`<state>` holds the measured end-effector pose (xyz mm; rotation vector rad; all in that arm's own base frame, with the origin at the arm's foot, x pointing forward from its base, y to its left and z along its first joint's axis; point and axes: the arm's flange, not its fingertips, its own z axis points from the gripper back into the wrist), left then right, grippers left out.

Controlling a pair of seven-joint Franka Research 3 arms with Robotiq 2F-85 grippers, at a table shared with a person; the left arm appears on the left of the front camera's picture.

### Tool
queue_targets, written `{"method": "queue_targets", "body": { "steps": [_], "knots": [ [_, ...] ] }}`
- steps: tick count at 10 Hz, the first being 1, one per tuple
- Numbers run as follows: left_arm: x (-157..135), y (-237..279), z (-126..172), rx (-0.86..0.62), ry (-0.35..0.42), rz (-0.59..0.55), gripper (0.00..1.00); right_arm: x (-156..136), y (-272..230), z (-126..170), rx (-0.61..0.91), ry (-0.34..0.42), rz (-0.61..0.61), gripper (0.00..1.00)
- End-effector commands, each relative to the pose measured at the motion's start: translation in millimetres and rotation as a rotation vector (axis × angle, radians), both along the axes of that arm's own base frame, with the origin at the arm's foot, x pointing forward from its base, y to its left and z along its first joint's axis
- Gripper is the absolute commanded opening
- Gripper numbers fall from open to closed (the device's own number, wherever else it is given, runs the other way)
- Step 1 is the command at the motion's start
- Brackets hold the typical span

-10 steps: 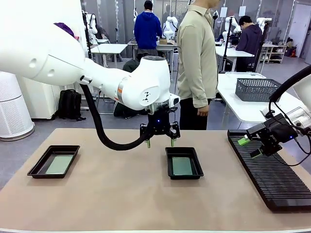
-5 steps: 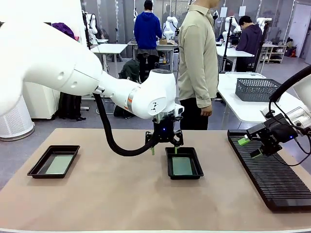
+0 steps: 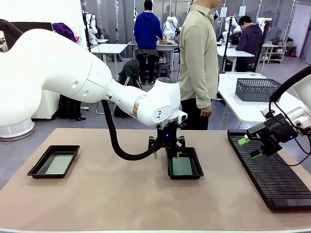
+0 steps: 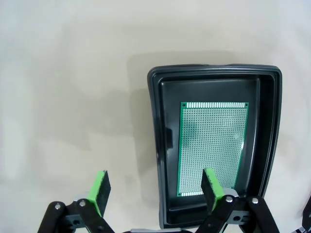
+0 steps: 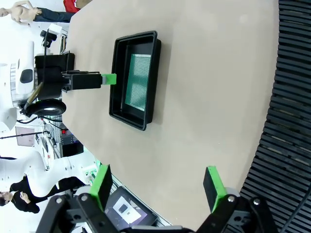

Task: Inspect and transfer BCBs to ESD trays.
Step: Pick up the ESD tray and place it on the left side of the table.

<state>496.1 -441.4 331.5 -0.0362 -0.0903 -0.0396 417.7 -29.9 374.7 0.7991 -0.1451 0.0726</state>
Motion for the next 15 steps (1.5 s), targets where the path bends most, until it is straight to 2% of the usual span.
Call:
{"method": "queue_targets", "body": {
  "steps": [1,4,6,9,10,11,12,13,14,15],
  "knots": [
    [-0.1,-0.3,-6.9,0.016,-0.034,0.022,1.00,0.2,0.5,0.2,-0.005,0.003,-0.016,1.00],
    [0.5,1.9,-14.1,0.006,-0.037,0.012,1.00,0.2,0.5,0.2,-0.005,0.003,-0.016,1.00],
    [1.2,2.1,-16.0,0.004,-0.034,-0.001,0.91,0.2,0.5,0.2,-0.005,0.003,-0.016,1.00],
    [2.0,3.2,-17.1,0.005,-0.036,-0.008,0.73,0.2,0.5,0.2,-0.005,0.003,-0.016,1.00],
    [3.4,4.0,-18.1,0.000,-0.034,-0.011,0.70,0.2,0.5,0.2,-0.005,0.003,-0.016,1.00],
    [4.3,4.2,-18.2,-0.002,-0.035,-0.011,0.62,0.2,0.5,0.2,-0.005,0.003,-0.016,1.00],
    [5.3,5.1,-17.8,-0.005,-0.033,-0.012,0.58,0.2,0.5,0.2,-0.005,0.003,-0.016,1.00],
    [6.3,6.0,-18.5,-0.009,-0.032,-0.012,0.50,0.2,0.5,0.2,-0.005,0.003,-0.016,1.00],
    [8.2,7.9,-18.4,-0.011,-0.026,-0.009,0.47,0.2,0.5,0.2,-0.005,0.003,-0.016,1.00],
    [9.5,9.0,-18.7,-0.018,-0.020,-0.009,0.39,0.2,0.5,0.2,-0.005,0.003,-0.016,1.00]
  ]
}}
